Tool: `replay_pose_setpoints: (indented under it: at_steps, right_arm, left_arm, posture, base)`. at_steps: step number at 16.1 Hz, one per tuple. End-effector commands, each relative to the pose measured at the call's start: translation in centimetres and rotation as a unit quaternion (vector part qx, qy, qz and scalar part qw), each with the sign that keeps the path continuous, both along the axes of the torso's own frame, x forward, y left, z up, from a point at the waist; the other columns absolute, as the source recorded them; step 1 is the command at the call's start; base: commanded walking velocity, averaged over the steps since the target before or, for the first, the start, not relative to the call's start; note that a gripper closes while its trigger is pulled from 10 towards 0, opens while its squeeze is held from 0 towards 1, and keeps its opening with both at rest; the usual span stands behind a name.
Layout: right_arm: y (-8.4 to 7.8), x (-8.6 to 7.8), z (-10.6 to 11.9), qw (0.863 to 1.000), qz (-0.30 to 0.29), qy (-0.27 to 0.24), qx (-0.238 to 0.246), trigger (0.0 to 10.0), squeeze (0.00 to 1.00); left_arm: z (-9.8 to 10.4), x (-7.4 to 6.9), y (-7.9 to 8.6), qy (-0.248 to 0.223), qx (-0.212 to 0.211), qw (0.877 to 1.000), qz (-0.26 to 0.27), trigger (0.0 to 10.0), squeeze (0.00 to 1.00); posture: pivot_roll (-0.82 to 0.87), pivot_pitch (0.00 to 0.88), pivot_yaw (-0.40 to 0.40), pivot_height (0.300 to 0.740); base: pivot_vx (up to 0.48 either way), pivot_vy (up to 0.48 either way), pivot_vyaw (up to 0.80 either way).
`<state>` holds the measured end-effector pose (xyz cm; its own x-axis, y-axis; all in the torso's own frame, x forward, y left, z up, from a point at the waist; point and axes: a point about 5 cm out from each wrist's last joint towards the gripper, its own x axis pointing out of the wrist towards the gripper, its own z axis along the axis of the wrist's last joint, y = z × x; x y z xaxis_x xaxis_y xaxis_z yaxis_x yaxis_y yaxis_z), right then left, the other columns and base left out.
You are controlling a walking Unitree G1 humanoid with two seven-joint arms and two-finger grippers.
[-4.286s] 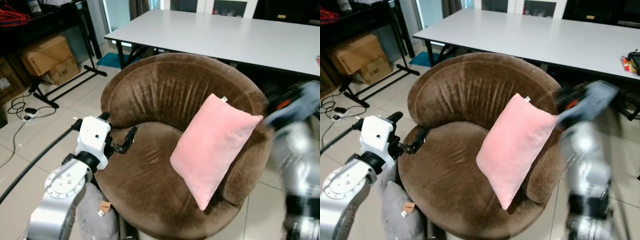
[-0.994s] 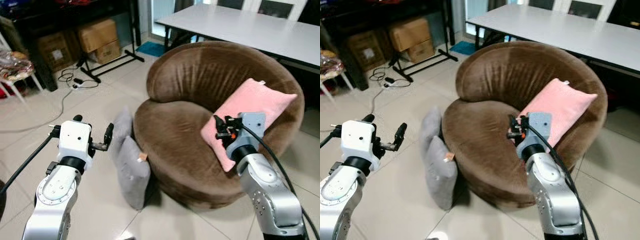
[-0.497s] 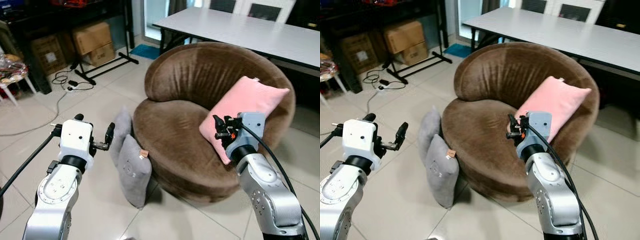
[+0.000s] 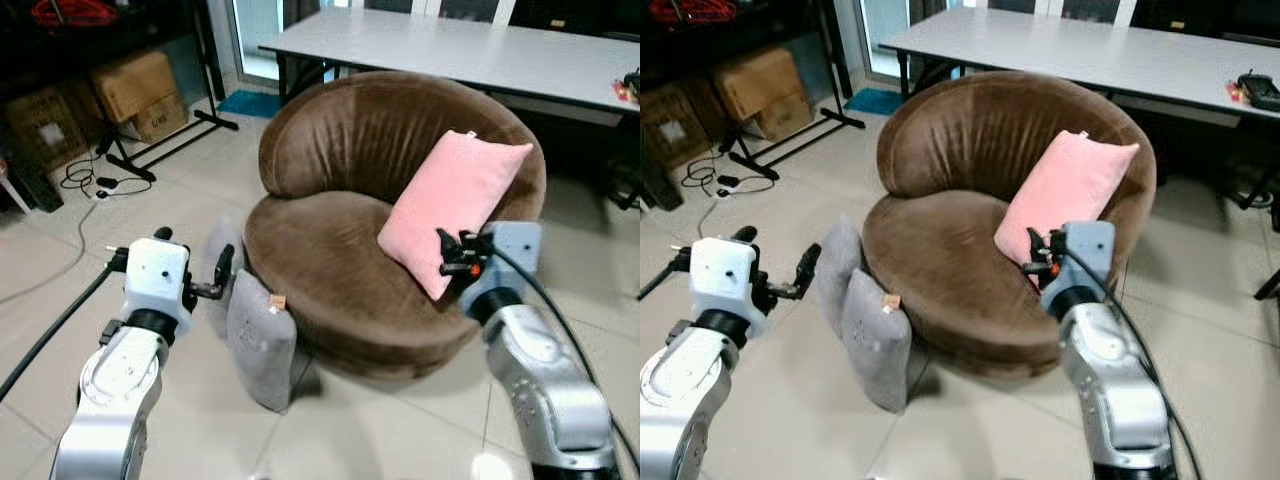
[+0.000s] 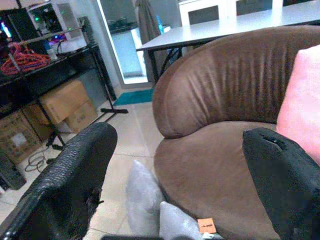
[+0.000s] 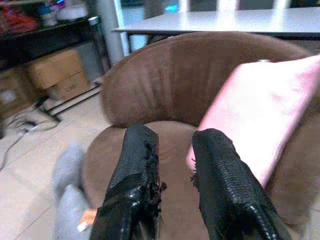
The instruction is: Move the pillow to the sofa from floor
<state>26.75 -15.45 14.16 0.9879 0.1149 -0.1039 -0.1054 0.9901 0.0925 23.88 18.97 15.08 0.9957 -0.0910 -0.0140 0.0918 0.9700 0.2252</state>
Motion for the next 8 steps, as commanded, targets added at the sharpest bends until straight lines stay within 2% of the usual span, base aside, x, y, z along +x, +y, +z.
replay_pose_setpoints:
  at_steps: [1,3,5,8]
  right_arm:
    - [-0.08,0.13,0.08,1.000,-0.001,0.001,-0.005,10.0,0.00]
    - [0.01,0.09,0.13,1.000,0.007,-0.002,-0.020,10.0,0.00]
    - [0.07,0.09,0.20,0.999,0.013,-0.005,-0.040,10.0,0.00]
    - [0.44,0.01,0.05,0.999,0.023,-0.002,-0.028,10.0,0.00]
  left_arm:
    - [0.18,0.05,-0.13,0.001,-0.006,1.000,-0.009,10.0,0.00]
    - [0.44,-0.01,-0.23,-0.010,-0.013,1.000,-0.018,10.0,0.00]
    - [0.44,-0.06,-0.18,-0.010,-0.014,1.000,-0.018,10.0,0.00]
    - [0.40,-0.33,-0.06,-0.006,-0.017,1.000,-0.017,10.0,0.00]
  posture:
    - [-0.05,0.031,0.021,0.740]
    - [-0.05,0.031,0.021,0.740]
    - [-0.05,0.031,0.021,0.740]
    - [-0.05,0.034,0.021,0.740]
  base:
    - [0.000,0.000,0.00]
    - [0.000,0.000,0.00]
    - [0.270,0.000,0.80]
    - [0.292,0.000,0.80]
